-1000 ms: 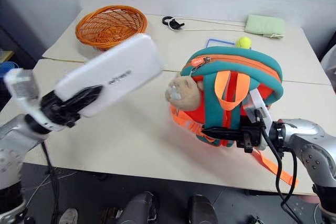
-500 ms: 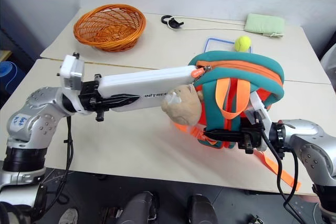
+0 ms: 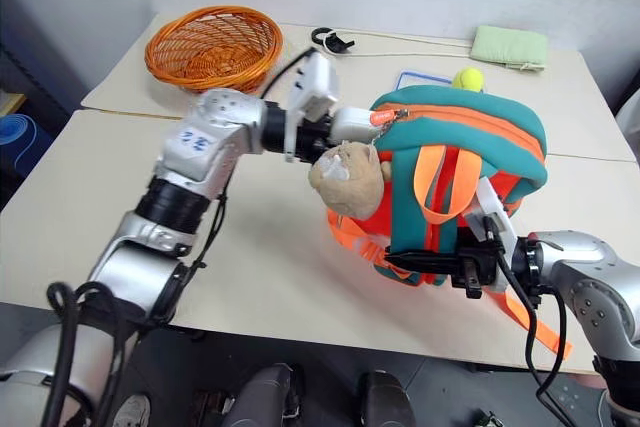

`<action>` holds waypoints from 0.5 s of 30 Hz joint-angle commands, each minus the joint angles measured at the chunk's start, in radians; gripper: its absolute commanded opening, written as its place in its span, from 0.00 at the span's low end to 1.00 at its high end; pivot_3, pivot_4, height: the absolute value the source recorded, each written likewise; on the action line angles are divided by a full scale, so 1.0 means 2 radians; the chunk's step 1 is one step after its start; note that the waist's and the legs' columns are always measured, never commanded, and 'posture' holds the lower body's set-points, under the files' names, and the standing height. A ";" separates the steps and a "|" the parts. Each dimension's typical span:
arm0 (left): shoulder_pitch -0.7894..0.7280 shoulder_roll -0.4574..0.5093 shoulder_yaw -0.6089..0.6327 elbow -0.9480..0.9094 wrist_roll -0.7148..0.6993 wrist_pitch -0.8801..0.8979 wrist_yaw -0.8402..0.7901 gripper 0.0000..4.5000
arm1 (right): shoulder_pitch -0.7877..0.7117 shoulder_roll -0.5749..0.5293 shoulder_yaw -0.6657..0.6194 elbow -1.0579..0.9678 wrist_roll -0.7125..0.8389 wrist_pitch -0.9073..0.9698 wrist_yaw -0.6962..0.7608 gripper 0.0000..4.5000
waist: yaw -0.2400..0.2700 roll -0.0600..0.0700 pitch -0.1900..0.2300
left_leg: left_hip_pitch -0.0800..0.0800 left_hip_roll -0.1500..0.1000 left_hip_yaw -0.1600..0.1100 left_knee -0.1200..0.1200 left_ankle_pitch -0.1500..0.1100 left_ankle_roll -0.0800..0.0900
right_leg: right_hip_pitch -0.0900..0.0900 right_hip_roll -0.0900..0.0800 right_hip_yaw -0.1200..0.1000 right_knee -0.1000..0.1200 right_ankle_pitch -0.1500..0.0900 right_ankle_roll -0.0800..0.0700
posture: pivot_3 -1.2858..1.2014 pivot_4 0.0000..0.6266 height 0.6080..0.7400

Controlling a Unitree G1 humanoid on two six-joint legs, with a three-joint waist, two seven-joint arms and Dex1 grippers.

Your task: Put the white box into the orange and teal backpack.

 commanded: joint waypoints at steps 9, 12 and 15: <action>0.001 -0.011 0.077 0.018 -0.033 -0.059 -0.070 0.70 | 0.007 0.029 -0.007 -0.047 0.006 -0.008 -0.045 0.00 | -0.003 0.000 0.000 | 0.000 0.000 0.000 0.001 0.000 0.000 | 0.000 0.000 0.001 0.000 0.000 0.000 | 0.52 0.24 1.00; 0.016 0.049 0.110 0.011 -0.048 -0.077 -0.117 0.90 | 0.012 0.036 -0.010 -0.048 0.000 -0.015 -0.058 0.00 | -0.008 0.001 0.000 | 0.000 0.000 0.000 0.000 0.001 -0.001 | -0.001 0.000 0.001 0.002 0.000 0.000 | 0.52 0.24 1.00; 0.041 0.107 0.127 -0.006 -0.058 -0.090 -0.173 0.95 | 0.015 0.047 -0.011 -0.047 -0.003 -0.025 -0.068 0.00 | -0.011 0.001 0.000 | 0.000 0.000 0.000 0.001 0.001 -0.001 | -0.001 0.000 0.001 0.003 0.000 0.000 | 0.52 0.24 1.00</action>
